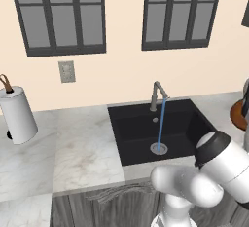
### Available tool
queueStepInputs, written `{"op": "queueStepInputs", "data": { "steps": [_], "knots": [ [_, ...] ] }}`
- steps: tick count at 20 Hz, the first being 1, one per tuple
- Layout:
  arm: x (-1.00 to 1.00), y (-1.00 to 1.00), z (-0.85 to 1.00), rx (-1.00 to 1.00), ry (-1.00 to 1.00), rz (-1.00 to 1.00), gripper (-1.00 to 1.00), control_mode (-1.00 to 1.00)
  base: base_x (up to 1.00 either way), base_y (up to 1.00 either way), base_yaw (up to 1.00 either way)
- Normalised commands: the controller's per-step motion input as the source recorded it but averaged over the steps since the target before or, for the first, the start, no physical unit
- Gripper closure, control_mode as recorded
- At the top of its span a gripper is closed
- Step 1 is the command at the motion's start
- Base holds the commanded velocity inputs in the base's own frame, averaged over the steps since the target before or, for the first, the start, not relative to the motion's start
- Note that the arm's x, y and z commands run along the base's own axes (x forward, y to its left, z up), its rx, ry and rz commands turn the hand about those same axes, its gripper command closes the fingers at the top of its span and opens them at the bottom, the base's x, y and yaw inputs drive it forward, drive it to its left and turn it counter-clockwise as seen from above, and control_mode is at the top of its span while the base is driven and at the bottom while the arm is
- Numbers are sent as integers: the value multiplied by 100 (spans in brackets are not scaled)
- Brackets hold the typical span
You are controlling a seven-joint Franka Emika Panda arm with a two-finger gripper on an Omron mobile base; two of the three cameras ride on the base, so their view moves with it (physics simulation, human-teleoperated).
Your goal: Rinse each bowl for a few seconds and place them down in the sink or on the counter.
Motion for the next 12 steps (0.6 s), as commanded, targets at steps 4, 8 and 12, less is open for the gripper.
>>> {"op": "queueStepInputs", "data": {
  "steps": [4, 8, 12],
  "knots": [
    [58, 24, -1, 6, 36, 4, 100, -100, 0, 0, 0],
    [38, 7, -12, 10, 14, 1, 100, -100, 0, 0, 0],
    [25, 2, -21, 9, 12, 0, 100, -100, 0, 0, 0]
  ]
}}
